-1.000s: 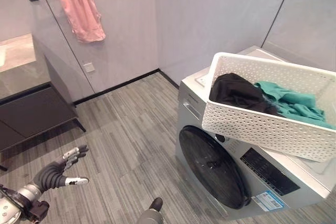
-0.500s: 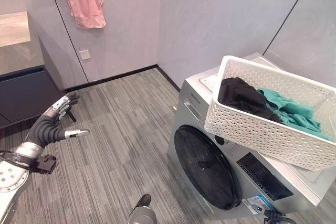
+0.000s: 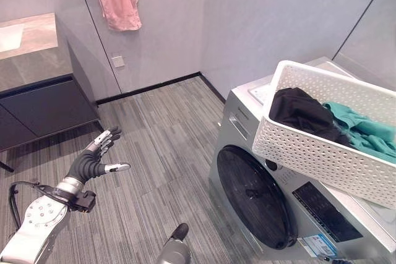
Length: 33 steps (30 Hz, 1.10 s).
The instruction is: Grab the laundry basket,head to the washer,open it,put in the laundry and shut it.
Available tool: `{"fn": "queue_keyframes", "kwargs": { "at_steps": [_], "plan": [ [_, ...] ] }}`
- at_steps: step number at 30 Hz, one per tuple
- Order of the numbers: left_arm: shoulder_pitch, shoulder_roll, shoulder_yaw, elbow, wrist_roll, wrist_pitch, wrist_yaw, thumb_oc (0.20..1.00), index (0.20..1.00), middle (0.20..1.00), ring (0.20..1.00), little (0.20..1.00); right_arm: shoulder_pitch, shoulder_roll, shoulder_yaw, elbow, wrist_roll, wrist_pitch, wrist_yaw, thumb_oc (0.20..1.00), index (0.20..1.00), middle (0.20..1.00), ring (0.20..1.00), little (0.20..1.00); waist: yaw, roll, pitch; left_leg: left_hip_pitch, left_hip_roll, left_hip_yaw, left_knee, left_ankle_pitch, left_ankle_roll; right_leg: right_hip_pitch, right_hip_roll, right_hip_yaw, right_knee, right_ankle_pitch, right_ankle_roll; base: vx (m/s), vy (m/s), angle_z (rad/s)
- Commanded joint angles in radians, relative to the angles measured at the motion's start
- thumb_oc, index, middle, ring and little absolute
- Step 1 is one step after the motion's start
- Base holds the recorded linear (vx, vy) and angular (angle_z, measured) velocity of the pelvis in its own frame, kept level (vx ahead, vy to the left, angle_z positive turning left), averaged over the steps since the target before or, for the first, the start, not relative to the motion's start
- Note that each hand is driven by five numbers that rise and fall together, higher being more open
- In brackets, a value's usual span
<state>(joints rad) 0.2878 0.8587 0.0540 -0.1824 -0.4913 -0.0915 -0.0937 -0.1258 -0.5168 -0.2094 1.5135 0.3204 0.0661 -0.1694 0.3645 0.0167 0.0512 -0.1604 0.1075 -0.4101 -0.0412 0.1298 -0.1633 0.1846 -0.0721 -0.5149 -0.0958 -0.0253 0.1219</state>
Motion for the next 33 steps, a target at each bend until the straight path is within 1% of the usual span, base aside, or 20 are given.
{"fn": "queue_keyframes", "kwargs": {
  "at_steps": [1,2,3,4,5,6,7,8,9,11,14,16,18,20,21,22,24,26,29,33],
  "plan": [
    [-0.043,0.032,-0.007,-0.032,0.026,-0.038,0.004,1.0,1.0,1.0,1.0,1.0,-0.064,-0.148,-0.018,-0.035,0.076,-0.043,-0.045,1.0,1.0,1.0,1.0,1.0,0.024,-0.023,-0.011,0.006,0.032,0.025,-0.028,-0.028,0.014,-0.01,-0.034,0.044,0.009,-0.066,-0.028,-0.01,0.006,0.1],
    [-0.053,0.04,-0.01,-0.032,0.053,-0.04,0.009,1.0,1.0,1.0,1.0,1.0,-0.075,-0.16,-0.021,-0.017,0.091,-0.042,-0.043,1.0,1.0,1.0,1.0,1.0,0.027,-0.023,-0.011,0.005,0.032,0.023,-0.029,-0.027,0.012,-0.008,-0.033,0.041,0.009,-0.067,-0.027,0.07,-0.059,0.15],
    [-0.077,0.055,-0.029,-0.031,0.104,-0.043,0.014,1.0,1.0,1.0,1.0,1.0,-0.091,-0.163,-0.015,-0.003,0.105,-0.041,-0.035,1.0,1.0,1.0,1.0,1.0,0.021,-0.027,-0.017,0.014,0.041,0.024,-0.036,-0.045,0.008,0.001,-0.024,0.055,0.009,-0.09,-0.028,0.08,-0.065,0.18],
    [-0.089,0.053,-0.039,-0.024,0.11,-0.044,0.018,1.0,1.0,1.0,1.0,1.0,-0.094,-0.166,-0.017,0.003,0.108,-0.042,-0.033,1.0,1.0,1.0,1.0,1.0,0.024,-0.026,-0.014,0.014,0.041,0.024,-0.036,-0.046,0.007,0.002,-0.024,0.055,0.009,-0.091,-0.028,-0.01,0.001,0.17],
    [-0.173,0.054,-0.124,-0.013,0.164,-0.047,0.021,1.0,1.0,1.0,1.0,1.0,-0.137,-0.162,0.017,0.029,0.118,-0.037,-0.034,1.0,1.0,1.0,1.0,1.0,0.027,-0.024,-0.01,0.004,0.032,0.021,-0.03,-0.025,0.007,-0.004,-0.029,0.038,0.009,-0.071,-0.027,-0.01,0.003,0.11],
    [-0.227,0.043,-0.183,-0.001,0.187,-0.042,0.02,1.0,1.0,1.0,1.0,1.0,-0.164,-0.149,0.042,0.032,0.125,-0.033,-0.032,1.0,1.0,1.0,1.0,1.0,0.012,-0.032,-0.019,0.013,0.039,0.023,-0.037,-0.043,0.004,0.005,-0.021,0.054,0.009,-0.094,-0.028,-0.03,0.009,0.08],
    [-0.351,0.019,-0.288,0.039,0.228,-0.051,0.032,1.0,1.0,1.0,1.0,1.0,-0.128,-0.133,0.047,0.004,0.158,-0.032,-0.005,1.0,1.0,1.0,1.0,1.0,-0.025,-0.031,-0.016,0.013,0.049,0.035,-0.039,-0.041,0.0,-0.001,-0.019,0.064,0.009,-0.094,-0.026,-0.03,0.004,0.18],
    [-0.368,0.016,-0.302,0.052,0.229,-0.055,0.035,1.0,1.0,1.0,1.0,1.0,-0.129,-0.135,0.044,0.002,0.158,-0.027,-0.01,1.0,1.0,1.0,1.0,1.0,-0.015,-0.025,-0.01,0.005,0.042,0.035,-0.033,-0.023,0.003,-0.01,-0.025,0.052,0.009,-0.072,-0.025,-0.12,0.077,0.22],
    [-0.454,0.009,-0.358,0.086,0.248,-0.056,0.03,1.0,1.0,1.0,1.0,1.0,-0.129,-0.149,0.065,-0.002,0.119,-0.035,-0.007,1.0,1.0,1.0,1.0,1.0,-0.039,-0.026,-0.01,0.004,0.043,0.043,-0.036,-0.021,0.002,-0.015,-0.027,0.062,0.009,-0.067,-0.022,-0.12,0.077,0.31],
    [-0.587,-0.015,-0.471,0.129,0.3,-0.075,0.032,1.0,1.0,1.0,1.0,1.0,-0.122,-0.216,0.084,-0.01,0.077,-0.035,-0.001,1.0,1.0,1.0,1.0,1.0,-0.078,-0.028,-0.009,0.006,0.051,0.058,-0.038,-0.024,0.002,-0.026,-0.03,0.08,0.009,-0.059,-0.017,-0.05,0.017,-0.19],
    [-0.704,-0.045,-0.571,0.167,0.355,-0.088,0.032,1.0,1.0,1.0,1.0,1.0,-0.115,-0.266,0.103,-0.024,0.038,-0.04,0.007,1.0,1.0,1.0,1.0,1.0,-0.111,-0.03,-0.01,0.01,0.056,0.072,-0.041,-0.028,0.004,-0.035,-0.034,0.094,0.009,-0.051,-0.012,-0.03,0.019,-0.5],
    [-0.748,-0.068,-0.615,0.19,0.353,-0.092,0.025,1.0,1.0,1.0,1.0,1.0,-0.115,-0.307,0.114,-0.027,0.022,-0.041,0.022,1.0,1.0,1.0,1.0,1.0,-0.124,-0.033,-0.009,0.016,0.058,0.079,-0.042,-0.031,0.006,-0.04,-0.038,0.104,0.009,-0.045,-0.008,-0.02,0.025,-0.13],
    [-0.751,-0.08,-0.625,0.187,0.342,-0.098,0.01,1.0,1.0,1.0,1.0,1.0,-0.091,-0.331,0.124,-0.026,-0.017,-0.04,0.043,1.0,1.0,1.0,1.0,1.0,-0.13,-0.033,-0.005,0.02,0.058,0.085,-0.043,-0.032,0.008,-0.043,-0.043,0.109,0.009,-0.042,-0.005,0.0,0.024,-0.13],
    [-0.725,-0.084,-0.608,0.175,0.336,-0.099,-0.003,1.0,1.0,1.0,1.0,1.0,-0.041,-0.332,0.122,-0.014,-0.063,-0.038,0.07,1.0,1.0,1.0,1.0,1.0,-0.134,-0.035,0.0,0.021,0.056,0.086,-0.043,-0.035,0.009,-0.045,-0.047,0.109,0.009,-0.04,-0.003,0.0,0.019,-0.15],
    [-0.693,-0.087,-0.584,0.172,0.349,-0.097,-0.016,1.0,1.0,1.0,1.0,1.0,0.026,-0.289,0.118,0.008,-0.112,-0.038,0.093,1.0,1.0,1.0,1.0,1.0,-0.136,-0.034,0.005,0.021,0.054,0.087,-0.042,-0.037,0.01,-0.045,-0.05,0.108,0.009,-0.038,-0.002,0.0,0.0,0.0],
    [-0.691,-0.086,-0.584,0.171,0.35,-0.097,-0.016,1.0,1.0,1.0,1.0,1.0,0.028,-0.288,0.117,0.007,-0.113,-0.039,0.093,1.0,1.0,1.0,1.0,1.0,-0.136,-0.035,0.004,0.021,0.054,0.087,-0.042,-0.038,0.01,-0.045,-0.05,0.108,0.009,-0.038,-0.001,0.0,0.011,0.03],
    [-0.648,-0.1,-0.546,0.183,0.371,-0.088,-0.018,1.0,1.0,1.0,1.0,1.0,0.084,-0.185,0.125,0.036,-0.147,-0.029,0.109,1.0,1.0,1.0,1.0,1.0,-0.136,-0.032,0.01,0.022,0.053,0.087,-0.041,-0.039,0.012,-0.046,-0.051,0.111,0.009,-0.039,-0.003,0.01,0.011,0.04],
    [-0.598,-0.105,-0.509,0.191,0.391,-0.079,-0.023,1.0,1.0,1.0,1.0,1.0,0.133,-0.108,0.104,0.053,-0.136,-0.02,0.127,1.0,1.0,1.0,1.0,1.0,-0.139,-0.032,0.013,0.022,0.052,0.088,-0.04,-0.04,0.013,-0.048,-0.051,0.111,0.009,-0.041,-0.004,0.0,0.0,0.0],
    [-0.546,-0.111,-0.47,0.194,0.4,-0.07,-0.026,1.0,1.0,1.0,1.0,1.0,0.166,-0.034,0.099,0.053,-0.122,-0.024,0.142,1.0,1.0,1.0,1.0,1.0,-0.144,-0.027,0.016,0.022,0.052,0.091,-0.04,-0.041,0.016,-0.05,-0.052,0.116,0.009,-0.042,-0.006,0.0,0.007,-0.03],
    [-0.525,-0.121,-0.452,0.168,0.389,-0.067,-0.026,1.0,1.0,1.0,1.0,1.0,0.18,0.025,0.137,0.039,-0.143,-0.024,0.151,1.0,1.0,1.0,1.0,1.0,-0.153,-0.021,0.015,0.021,0.05,0.095,-0.041,-0.042,0.019,-0.053,-0.053,0.12,0.009,-0.043,-0.008,0.0,0.008,-0.06]
  ]
}}
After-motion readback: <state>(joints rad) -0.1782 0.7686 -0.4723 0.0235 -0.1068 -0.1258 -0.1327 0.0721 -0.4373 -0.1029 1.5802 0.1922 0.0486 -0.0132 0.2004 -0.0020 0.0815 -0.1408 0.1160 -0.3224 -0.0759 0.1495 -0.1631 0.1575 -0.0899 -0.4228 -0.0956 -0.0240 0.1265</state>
